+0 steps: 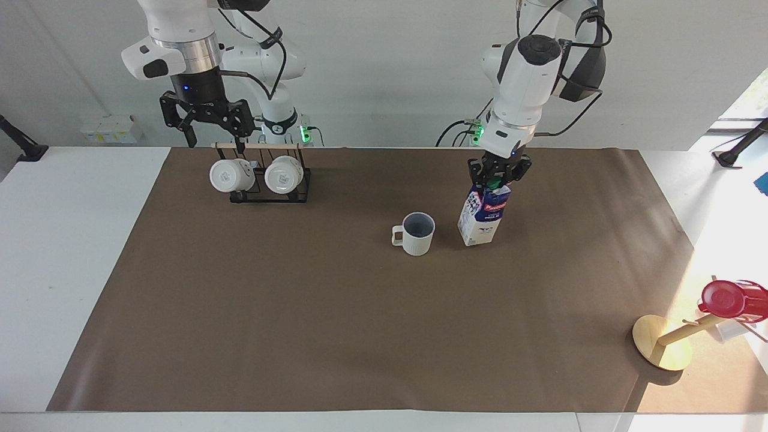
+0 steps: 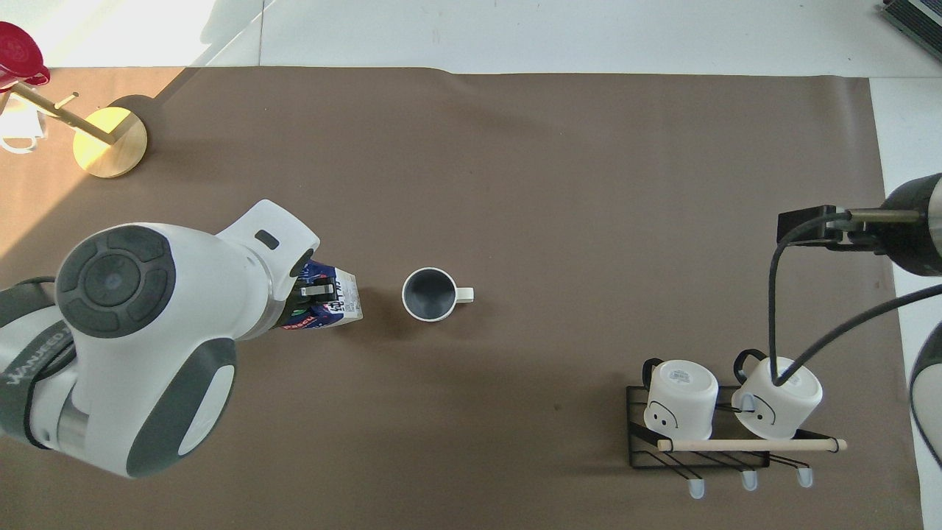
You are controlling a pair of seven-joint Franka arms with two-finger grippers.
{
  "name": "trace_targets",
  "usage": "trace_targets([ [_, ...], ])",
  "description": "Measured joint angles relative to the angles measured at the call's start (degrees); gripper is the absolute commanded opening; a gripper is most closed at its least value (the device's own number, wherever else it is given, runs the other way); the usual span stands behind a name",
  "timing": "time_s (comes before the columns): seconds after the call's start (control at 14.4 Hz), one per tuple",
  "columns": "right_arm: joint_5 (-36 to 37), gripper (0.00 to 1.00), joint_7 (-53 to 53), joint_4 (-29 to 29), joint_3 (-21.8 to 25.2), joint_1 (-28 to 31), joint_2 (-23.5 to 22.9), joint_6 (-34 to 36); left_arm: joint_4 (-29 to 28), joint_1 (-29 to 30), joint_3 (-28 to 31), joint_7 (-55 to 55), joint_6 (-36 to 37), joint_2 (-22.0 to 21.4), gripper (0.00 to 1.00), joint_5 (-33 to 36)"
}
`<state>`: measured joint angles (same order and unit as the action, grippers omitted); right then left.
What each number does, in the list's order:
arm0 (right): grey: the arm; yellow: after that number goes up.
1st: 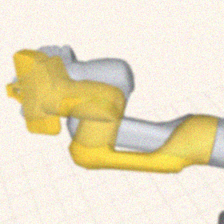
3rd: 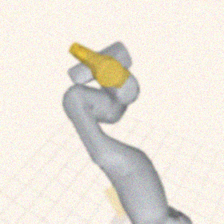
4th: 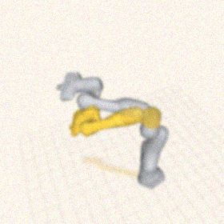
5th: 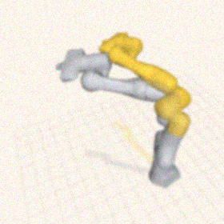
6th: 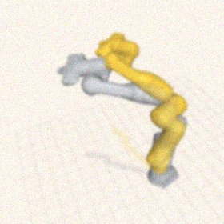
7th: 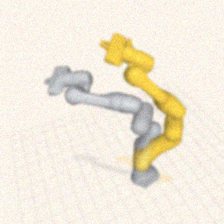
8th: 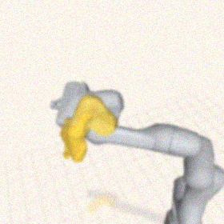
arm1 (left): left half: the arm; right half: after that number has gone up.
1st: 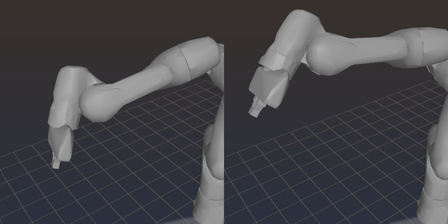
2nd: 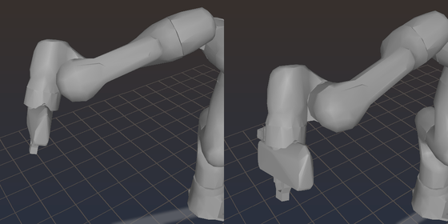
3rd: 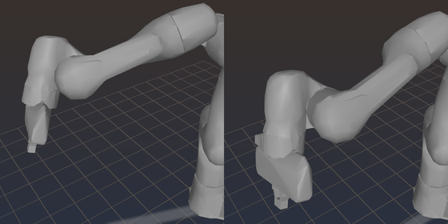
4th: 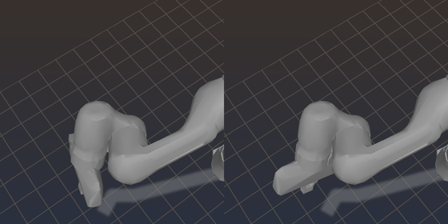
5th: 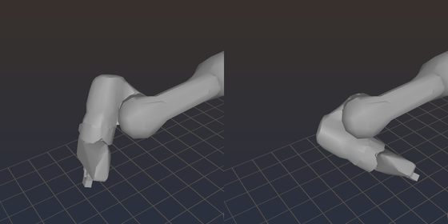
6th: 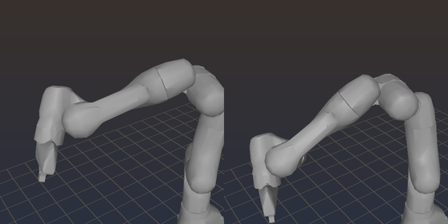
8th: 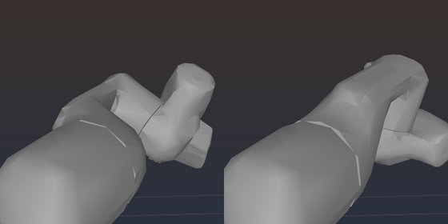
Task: Place cup and milk on table
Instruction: 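Move the milk carton beside the mug with the left gripper and lower it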
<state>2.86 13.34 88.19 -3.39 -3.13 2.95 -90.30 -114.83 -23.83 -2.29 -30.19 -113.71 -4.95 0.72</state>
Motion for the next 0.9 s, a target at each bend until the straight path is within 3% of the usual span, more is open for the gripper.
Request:
trace_targets([
  [0.21,-1.8,1.0,-0.6,-3.8,0.1,1.6,-3.1,1.7,2.7,-1.4,0.0,-2.7,-0.5,3.7,0.48,0.0],
  [0.55,-1.8,1.0,-4.0,-3.2,0.0,1.8,-2.7,3.5,3.9,-2.4,0.0,-4.0,-2.4,8.2,0.49,0.0],
  [0.62,-1.8,1.0,-4.3,-2.9,0.0,1.8,-2.5,3.7,4.0,-2.7,0.0,-4.0,-2.4,8.2,0.55,0.0],
  [0.76,-1.8,1.0,-4.6,-2.3,0.0,1.8,-2.0,3.8,4.0,-2.9,0.0,-4.0,-2.4,8.2,1.0,0.0],
  [0.9,-1.8,1.0,-4.6,-1.9,0.0,1.8,-1.8,3.9,4.0,-2.9,0.0,-4.0,-2.4,8.2,1.0,0.0],
])
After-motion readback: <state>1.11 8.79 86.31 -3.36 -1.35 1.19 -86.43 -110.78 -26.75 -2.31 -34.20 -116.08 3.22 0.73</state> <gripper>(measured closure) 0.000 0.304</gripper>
